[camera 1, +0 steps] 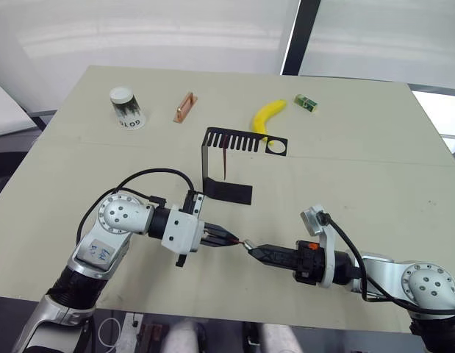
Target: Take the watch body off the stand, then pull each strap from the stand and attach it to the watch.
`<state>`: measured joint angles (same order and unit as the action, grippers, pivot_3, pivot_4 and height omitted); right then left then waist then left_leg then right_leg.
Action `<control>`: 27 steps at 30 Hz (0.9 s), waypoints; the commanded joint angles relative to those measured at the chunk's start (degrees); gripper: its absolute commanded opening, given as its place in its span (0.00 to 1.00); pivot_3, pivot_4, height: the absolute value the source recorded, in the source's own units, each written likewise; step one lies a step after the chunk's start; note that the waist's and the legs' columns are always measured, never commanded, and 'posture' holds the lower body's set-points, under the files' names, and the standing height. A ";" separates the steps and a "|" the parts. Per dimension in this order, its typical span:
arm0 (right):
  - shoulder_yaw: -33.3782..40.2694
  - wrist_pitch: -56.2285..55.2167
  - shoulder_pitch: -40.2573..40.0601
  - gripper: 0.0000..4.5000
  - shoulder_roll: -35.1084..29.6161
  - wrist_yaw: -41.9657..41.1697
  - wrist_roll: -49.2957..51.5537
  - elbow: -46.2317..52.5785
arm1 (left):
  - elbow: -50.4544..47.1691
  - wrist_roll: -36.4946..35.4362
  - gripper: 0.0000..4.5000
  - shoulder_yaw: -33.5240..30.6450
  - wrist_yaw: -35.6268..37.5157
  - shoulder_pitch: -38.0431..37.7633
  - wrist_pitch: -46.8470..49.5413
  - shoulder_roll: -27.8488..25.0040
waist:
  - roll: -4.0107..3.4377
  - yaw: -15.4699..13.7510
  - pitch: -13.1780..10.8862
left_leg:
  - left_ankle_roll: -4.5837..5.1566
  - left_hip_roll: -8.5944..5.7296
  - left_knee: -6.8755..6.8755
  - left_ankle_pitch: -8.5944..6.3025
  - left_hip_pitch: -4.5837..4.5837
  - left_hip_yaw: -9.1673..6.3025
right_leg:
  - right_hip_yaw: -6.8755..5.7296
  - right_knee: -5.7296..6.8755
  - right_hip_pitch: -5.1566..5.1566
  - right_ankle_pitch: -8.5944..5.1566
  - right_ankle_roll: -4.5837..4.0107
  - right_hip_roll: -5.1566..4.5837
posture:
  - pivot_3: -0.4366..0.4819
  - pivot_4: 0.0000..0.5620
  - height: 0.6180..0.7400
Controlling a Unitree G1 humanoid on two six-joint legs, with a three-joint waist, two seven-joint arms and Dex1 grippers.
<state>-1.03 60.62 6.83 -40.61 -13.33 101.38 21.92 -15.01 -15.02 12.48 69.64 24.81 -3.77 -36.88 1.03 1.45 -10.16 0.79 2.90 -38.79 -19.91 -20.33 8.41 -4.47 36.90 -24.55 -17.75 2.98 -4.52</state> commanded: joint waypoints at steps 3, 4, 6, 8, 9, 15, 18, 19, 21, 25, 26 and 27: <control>-0.18 -0.02 0.37 0.34 0.28 -0.36 0.38 0.99 | -2.00 0.74 0.00 1.31 0.21 1.79 -0.18 0.27 | 0.00 -0.04 0.00 | 0.00 -0.01 0.00 0.00 0.00 0.00 | 0.00 -0.01 0.00 0.00 0.00 0.00 | 0.48 0.27 0.88; -0.20 -0.01 0.35 0.34 0.30 -0.36 0.32 1.00 | -2.05 0.87 0.00 1.42 0.25 1.94 -0.12 0.27 | 0.00 -0.04 0.00 | 0.00 -0.01 0.00 0.00 0.00 0.00 | 0.00 -0.01 0.00 0.00 0.00 0.00 | 0.48 0.27 0.88; -0.24 0.01 0.32 0.34 0.34 -0.32 0.23 1.02 | -2.14 1.11 0.00 1.61 0.35 2.23 0.00 0.30 | 0.00 -0.01 0.00 | 0.00 0.00 0.00 0.00 0.00 0.00 | 0.00 -0.01 0.00 0.00 0.00 0.00 | 0.48 0.27 0.88; -0.36 0.09 0.35 0.34 0.36 -0.23 0.06 1.00 | -2.28 1.71 0.00 2.08 0.84 2.97 0.14 0.09 | 0.00 -0.02 0.00 | 0.00 0.00 0.00 0.00 0.00 0.00 | 0.00 -0.01 0.00 0.00 0.00 0.00 | 0.48 0.27 0.88; -0.43 0.13 0.36 0.34 0.39 -0.18 -0.07 0.98 | -2.40 1.84 0.00 2.24 0.94 3.32 0.42 0.06 | 0.00 -0.02 0.00 | 0.00 0.00 0.00 0.00 0.00 0.00 | 0.00 -0.01 0.00 0.00 0.00 0.00 | 0.48 0.27 0.88; -0.71 0.42 0.46 0.34 0.45 0.11 -0.59 0.89 | -3.33 2.69 0.00 3.46 1.62 4.92 3.07 -0.68 | 0.00 0.05 0.00 | 0.00 -0.01 0.00 0.00 -0.01 0.00 | 0.00 -0.02 0.00 0.00 0.01 0.00 | 0.48 0.27 0.88; -0.93 0.52 0.56 0.34 0.57 0.43 -0.76 0.89 | -4.11 3.16 0.00 3.94 1.49 5.40 4.61 -0.62 | 0.00 0.00 0.00 | 0.00 0.00 0.01 0.00 -0.01 0.00 | 0.00 -0.02 -0.01 0.00 0.01 0.01 | 0.48 0.27 0.88; -1.00 0.47 0.68 0.34 0.64 0.73 -0.53 0.98 | -4.49 3.30 0.00 4.08 1.21 5.29 5.38 -0.57 | 0.00 0.00 0.00 | 0.00 0.00 0.00 0.00 -0.01 0.00 | 0.00 -0.02 0.00 0.00 0.01 0.00 | 0.48 0.27 0.88; -1.08 0.42 0.86 0.34 0.71 1.14 -0.19 1.08 | -5.04 3.55 0.00 4.24 0.92 5.02 6.31 -0.50 | 0.00 -0.02 0.00 | 0.00 0.00 0.00 0.00 -0.02 0.00 | 0.00 -0.02 0.00 0.00 0.01 0.00 | 0.48 0.27 0.88; -1.26 0.31 0.78 0.34 0.77 1.95 0.25 1.19 | -5.32 5.40 0.00 5.20 0.99 4.37 5.88 -0.65 | 0.00 0.00 0.00 | 0.00 0.00 0.00 0.00 -0.01 0.00 | 0.00 -0.02 0.00 0.00 0.01 0.00 | 0.48 0.27 0.88; -1.28 0.32 0.75 0.34 0.77 2.08 0.33 1.21 | -5.25 5.78 0.00 5.34 0.91 4.43 5.75 -0.63 | 0.01 -0.02 0.00 | 0.00 0.00 0.00 0.00 -0.02 0.00 | 0.00 -0.02 0.00 0.00 0.01 0.00 | 0.48 0.27 0.88; -1.32 0.36 0.84 0.34 0.77 2.24 0.38 1.11 | -5.01 6.10 0.00 5.47 0.90 4.59 5.52 -0.54 | 0.01 -0.02 0.00 | 0.00 0.00 0.00 0.00 -0.01 0.00 | 0.00 -0.02 0.00 0.00 0.01 0.00 | 0.48 0.27 0.88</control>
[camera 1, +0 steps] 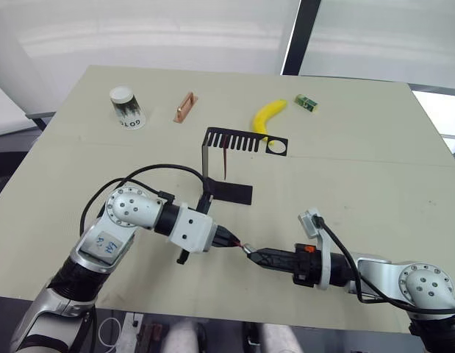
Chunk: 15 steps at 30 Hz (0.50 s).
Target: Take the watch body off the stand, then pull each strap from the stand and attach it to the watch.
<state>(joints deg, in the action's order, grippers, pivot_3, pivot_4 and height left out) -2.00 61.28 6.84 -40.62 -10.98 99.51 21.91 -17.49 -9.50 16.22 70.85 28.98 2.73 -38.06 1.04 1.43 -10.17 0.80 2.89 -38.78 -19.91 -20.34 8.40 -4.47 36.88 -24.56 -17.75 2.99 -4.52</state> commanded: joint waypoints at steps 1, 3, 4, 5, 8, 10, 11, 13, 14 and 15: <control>-0.38 -0.27 0.90 0.34 0.79 0.02 2.29 1.05 | -2.36 0.79 0.00 1.80 -0.30 0.53 -1.13 0.72 | 0.00 -0.01 0.00 | 0.00 0.00 0.00 0.00 0.00 0.00 | 0.00 0.00 0.00 0.00 0.00 0.00 | 0.48 0.27 0.88; -0.38 -0.24 1.08 0.34 0.83 0.29 2.46 0.88 | -1.89 1.27 0.00 1.85 -0.39 0.76 -1.64 0.96 | 0.00 0.00 0.00 | 0.00 0.00 0.00 0.00 0.00 0.00 | 0.00 0.00 0.00 0.00 0.00 0.00 | 0.48 0.27 0.88; -0.32 -0.29 1.11 0.34 0.85 0.45 2.68 0.80 | -1.65 1.65 0.00 1.83 -0.60 0.80 -1.95 1.05 | 0.00 0.00 0.00 | 0.00 0.00 0.00 0.00 0.00 0.00 | 0.00 0.00 0.00 0.00 0.00 0.00 | 0.48 0.27 0.88; -0.28 -0.34 1.13 0.34 0.86 0.56 2.84 0.75 | -1.49 1.92 0.00 1.81 -0.75 0.83 -2.17 1.12 | 0.00 0.00 0.00 | 0.00 0.00 0.00 0.00 0.00 0.00 | 0.00 0.00 0.00 0.00 0.00 0.00 | 0.48 0.27 0.88; -0.25 -0.36 1.14 0.34 0.85 0.82 3.33 0.70 | -1.05 2.55 0.00 1.71 -1.00 0.76 -2.75 1.34 | 0.00 0.00 0.00 | 0.00 0.00 0.00 0.00 0.00 0.00 | 0.00 0.00 0.00 0.00 0.00 0.00 | 0.48 0.27 0.88; -0.30 -0.36 1.21 0.34 0.89 1.06 3.73 0.58 | -0.87 2.79 0.00 1.73 -0.95 0.81 -2.98 1.53 | 0.00 0.00 0.00 | 0.00 0.00 0.00 0.00 0.00 0.00 | 0.00 0.00 0.00 0.00 0.00 0.00 | 0.48 0.27 0.88; -0.33 -0.39 1.22 0.34 0.91 1.20 3.95 0.53 | -0.83 2.89 0.00 1.77 -0.97 0.83 -3.07 1.60 | 0.00 0.00 0.00 | 0.00 0.00 0.00 0.00 0.00 0.00 | 0.00 0.00 0.00 0.00 0.00 0.00 | 0.48 0.27 0.88; -0.38 -0.37 1.17 0.34 0.87 1.43 4.27 0.50 | -1.02 3.13 0.00 1.95 -1.19 0.83 -3.00 1.79 | 0.00 0.00 0.00 | 0.00 0.00 0.00 0.00 0.00 0.00 | 0.00 0.00 0.00 0.00 0.00 0.00 | 0.48 0.27 0.88; -0.41 -0.36 1.18 0.34 0.85 1.58 4.43 0.46 | -1.08 3.24 0.00 2.04 -1.28 0.83 -3.01 1.88 | 0.00 0.00 0.00 | 0.00 0.00 0.00 0.00 0.00 0.00 | 0.00 0.00 0.00 0.00 0.00 0.00 | 0.48 0.27 0.88; -0.45 -0.36 1.17 0.34 0.83 1.75 4.65 0.42 | -1.15 3.33 0.00 2.10 -1.34 0.81 -3.00 1.96 | 0.00 0.00 0.00 | 0.00 0.00 0.00 0.00 0.00 0.00 | 0.00 0.00 0.00 0.00 0.00 0.00 | 0.48 0.27 0.88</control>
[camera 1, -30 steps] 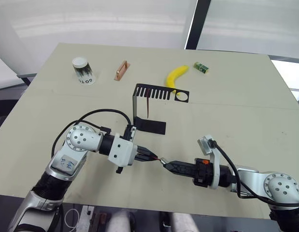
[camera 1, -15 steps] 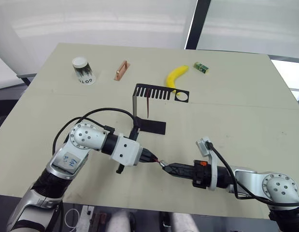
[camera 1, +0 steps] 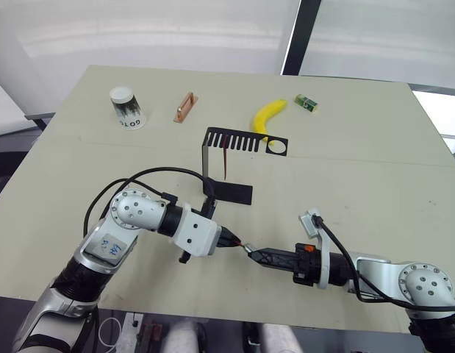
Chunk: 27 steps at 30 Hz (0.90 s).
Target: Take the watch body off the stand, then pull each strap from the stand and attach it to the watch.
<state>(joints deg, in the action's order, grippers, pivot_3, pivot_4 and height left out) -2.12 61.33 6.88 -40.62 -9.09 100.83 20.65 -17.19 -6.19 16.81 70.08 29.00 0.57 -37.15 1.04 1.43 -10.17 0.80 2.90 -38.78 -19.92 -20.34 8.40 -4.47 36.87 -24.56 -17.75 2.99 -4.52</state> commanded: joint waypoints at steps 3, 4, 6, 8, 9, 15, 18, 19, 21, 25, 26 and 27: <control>-0.30 -0.69 1.14 0.34 0.96 0.52 4.45 1.36 | -1.48 0.29 0.00 1.59 -0.59 0.68 -1.03 1.17 | 0.00 0.00 0.00 | 0.00 0.00 0.00 0.00 0.00 0.00 | 0.00 0.00 0.00 0.00 0.00 0.00 | 0.48 0.27 0.88; -0.29 -0.69 1.20 0.34 0.94 0.63 4.67 1.23 | -1.48 0.38 0.00 1.62 -0.55 0.63 -1.09 1.17 | 0.00 0.00 0.00 | 0.00 0.00 0.00 0.00 0.00 0.00 | 0.00 0.00 0.00 0.00 0.00 0.00 | 0.48 0.27 0.88; -0.37 -0.52 1.35 0.34 0.81 0.75 4.79 1.05 | -1.44 0.62 0.00 1.72 -0.42 0.58 -1.23 1.09 | 0.00 0.01 0.00 | 0.00 0.00 0.00 0.00 0.00 0.00 | 0.00 0.00 0.00 0.00 0.00 0.00 | 0.48 0.27 0.88; -0.53 -0.35 1.37 0.34 0.73 0.91 4.93 0.91 | -1.43 0.80 0.00 1.82 -0.38 0.55 -1.26 1.08 | 0.00 0.00 0.00 | 0.00 0.00 0.00 0.00 0.00 0.00 | 0.00 0.00 0.00 0.00 0.00 0.00 | 0.48 0.27 0.88; -0.66 -0.24 1.33 0.34 0.71 0.98 4.96 0.85 | -1.42 0.96 0.00 1.94 -0.38 0.56 -1.19 1.10 | 0.00 0.00 0.00 | 0.00 0.00 0.00 0.00 0.00 0.00 | 0.00 0.00 0.00 0.00 0.00 0.00 | 0.48 0.27 0.88; -1.18 -0.06 1.25 0.34 0.73 1.41 4.92 0.76 | -1.62 1.58 0.00 2.46 -0.29 0.72 -0.10 1.08 | 0.00 0.00 0.00 | 0.00 0.00 0.00 0.00 0.00 0.00 | 0.00 0.00 0.00 0.00 0.00 0.00 | 0.48 0.27 0.88; -1.39 -0.13 1.40 0.34 0.76 1.82 5.14 0.63 | -1.66 1.89 0.00 2.99 -0.17 1.03 0.47 1.28 | 0.00 0.00 0.00 | 0.00 0.00 0.00 0.00 0.00 0.00 | 0.00 0.00 0.00 0.00 0.00 0.00 | 0.48 0.27 0.88; -1.45 -0.15 1.44 0.34 0.75 1.93 5.22 0.62 | -1.69 1.94 0.00 3.14 -0.11 1.10 0.61 1.29 | 0.00 0.00 0.00 | 0.00 0.00 0.00 0.00 0.00 0.00 | 0.00 0.00 0.00 0.00 0.00 0.00 | 0.48 0.27 0.88; -1.58 -0.23 1.59 0.34 0.78 2.23 5.51 0.52 | -1.67 2.01 0.00 3.39 -0.02 1.24 0.92 1.33 | 0.00 0.00 0.00 | 0.00 0.00 0.00 0.00 0.00 0.00 | 0.00 0.00 0.00 0.00 0.00 0.00 | 0.48 0.27 0.88; -1.71 -0.36 1.77 0.34 0.84 2.67 5.91 0.48 | -1.51 2.47 0.00 3.94 -0.15 1.61 1.19 1.54 | 0.00 0.00 0.00 | 0.00 0.00 0.00 0.00 0.00 0.00 | 0.00 0.00 0.00 0.00 0.00 0.00 | 0.48 0.27 0.88; -1.74 -0.39 1.79 0.34 0.87 2.80 6.01 0.48 | -1.46 2.66 0.00 4.03 -0.32 1.67 1.19 1.63 | 0.00 -0.01 0.00 | 0.00 0.00 0.00 0.00 0.00 0.00 | 0.00 0.00 0.00 0.00 0.00 0.00 | 0.48 0.27 0.88; -1.76 -0.43 1.78 0.34 0.89 2.92 6.13 0.50 | -1.44 2.79 0.00 4.08 -0.45 1.71 1.15 1.71 | 0.00 -0.01 0.00 | 0.00 0.00 0.00 0.00 0.00 0.00 | 0.00 0.00 0.00 0.00 0.00 0.00 | 0.48 0.27 0.88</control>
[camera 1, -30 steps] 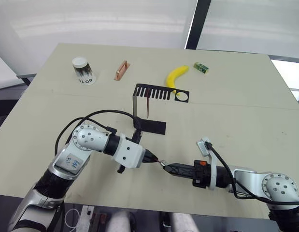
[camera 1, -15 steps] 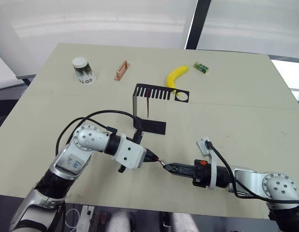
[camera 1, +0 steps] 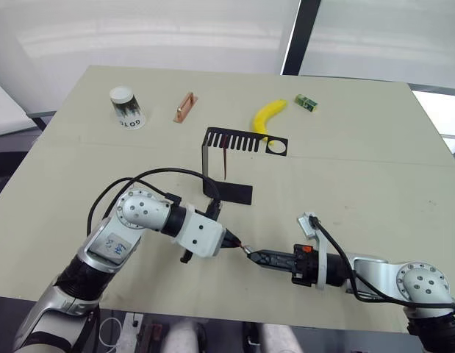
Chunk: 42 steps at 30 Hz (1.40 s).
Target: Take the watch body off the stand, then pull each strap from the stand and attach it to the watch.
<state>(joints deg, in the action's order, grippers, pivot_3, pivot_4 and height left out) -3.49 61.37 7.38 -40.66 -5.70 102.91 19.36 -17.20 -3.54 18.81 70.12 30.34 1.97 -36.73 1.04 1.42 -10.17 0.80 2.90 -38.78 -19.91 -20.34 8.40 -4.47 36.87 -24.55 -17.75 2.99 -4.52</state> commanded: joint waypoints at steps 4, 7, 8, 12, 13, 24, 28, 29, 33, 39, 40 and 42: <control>-0.39 -0.70 1.12 0.34 1.04 0.09 4.90 1.99 | -1.46 0.42 0.00 2.08 -0.60 0.21 -0.50 1.30 | 0.00 0.01 0.00 | 0.00 0.00 0.00 0.00 0.00 0.00 | 0.00 0.00 0.00 0.00 0.00 0.00 | 0.48 0.27 0.88; -0.41 -0.89 1.06 0.34 1.17 0.52 5.50 1.98 | -1.42 0.68 0.00 2.11 -0.65 0.12 -0.71 1.26 | 0.00 0.01 0.00 | 0.00 0.00 0.00 0.00 0.00 0.00 | 0.00 0.00 0.00 0.00 0.00 0.00 | 0.48 0.27 0.88; -0.43 -0.95 1.05 0.34 1.22 0.67 5.68 1.96 | -1.43 0.86 0.00 2.14 -0.75 0.11 -0.79 1.26 | 0.00 0.00 0.00 | 0.00 0.00 0.00 0.00 0.00 0.00 | 0.00 0.00 0.00 0.00 0.00 0.00 | 0.48 0.27 0.88; -0.43 -1.08 1.10 0.34 1.29 1.02 6.29 1.77 | -1.48 1.61 0.00 2.13 -1.37 -0.07 -0.96 1.30 | 0.00 0.00 0.00 | 0.00 0.00 0.00 0.00 -0.01 0.00 | 0.00 -0.01 0.00 0.00 0.00 0.00 | 0.48 0.27 0.88; -0.42 -1.11 1.12 0.34 1.31 1.07 6.43 1.70 | -1.50 1.75 0.00 2.10 -1.47 -0.12 -0.96 1.31 | 0.00 0.01 0.00 | 0.00 0.00 0.00 0.00 -0.01 0.00 | 0.00 -0.01 0.00 0.00 0.00 0.00 | 0.48 0.27 0.88; -0.68 -1.41 0.77 0.34 1.16 1.81 7.60 1.40 | -2.61 1.74 0.00 1.75 -2.17 -0.58 -0.12 0.80 | 0.00 0.01 0.00 | 0.00 0.01 0.00 0.00 -0.01 0.00 | 0.00 0.00 0.00 0.00 0.00 0.00 | 0.48 0.27 0.88; -0.59 -1.56 0.43 0.34 0.83 1.87 8.04 1.40 | -4.23 0.86 0.00 1.22 -1.68 -1.49 1.31 -0.29 | 0.00 0.02 0.00 | 0.00 0.01 0.00 0.00 -0.01 0.00 | 0.00 0.00 0.00 0.00 0.00 0.00 | 0.48 0.27 0.88; -0.50 -1.56 0.31 0.34 0.72 1.82 8.13 1.39 | -4.51 0.69 0.00 1.06 -1.58 -1.88 1.62 -0.58 | 0.00 0.02 0.00 | 0.00 0.01 0.00 0.00 -0.01 0.00 | 0.00 -0.01 -0.01 0.00 0.00 0.00 | 0.48 0.27 0.88; -0.50 -1.59 0.21 0.34 0.53 1.73 8.34 1.47 | -4.98 0.48 0.00 0.78 -1.58 -2.71 2.04 -1.23 | 0.00 -0.02 0.00 | 0.00 0.02 0.00 0.00 -0.01 0.00 | 0.00 0.00 0.00 0.00 0.00 0.00 | 0.48 0.27 0.88; -0.78 -1.49 0.59 0.34 0.57 1.64 8.51 1.65 | -5.24 0.66 0.00 1.12 -2.20 -2.13 2.41 -0.50 | 0.00 0.00 0.00 | 0.01 0.02 0.00 -0.01 -0.01 0.00 | 0.00 -0.01 -0.01 0.00 0.00 0.00 | 0.48 0.27 0.88; -0.81 -1.47 0.65 0.34 0.57 1.62 8.54 1.66 | -5.24 0.66 0.00 1.12 -2.21 -2.08 2.43 -0.47 | 0.00 0.00 0.00 | 0.01 0.02 0.00 0.00 -0.01 0.00 | 0.00 -0.01 -0.01 0.00 0.00 0.00 | 0.48 0.27 0.88; -0.93 -1.17 0.74 0.34 0.39 1.40 8.34 1.74 | -4.95 0.78 0.00 1.20 -2.07 -1.68 2.22 -0.40 | 0.00 0.00 0.00 | 0.01 0.01 0.00 0.00 -0.01 0.00 | 0.00 -0.01 0.00 0.00 0.00 0.00 | 0.48 0.27 0.88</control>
<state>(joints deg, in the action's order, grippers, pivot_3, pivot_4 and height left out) -4.19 60.22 7.16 -40.59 -2.57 108.45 18.02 -19.97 -2.05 19.08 68.28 27.97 4.60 -37.86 1.04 1.42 -10.17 0.81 2.91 -38.79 -19.92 -20.36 8.40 -4.47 36.86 -24.56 -17.74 2.99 -4.52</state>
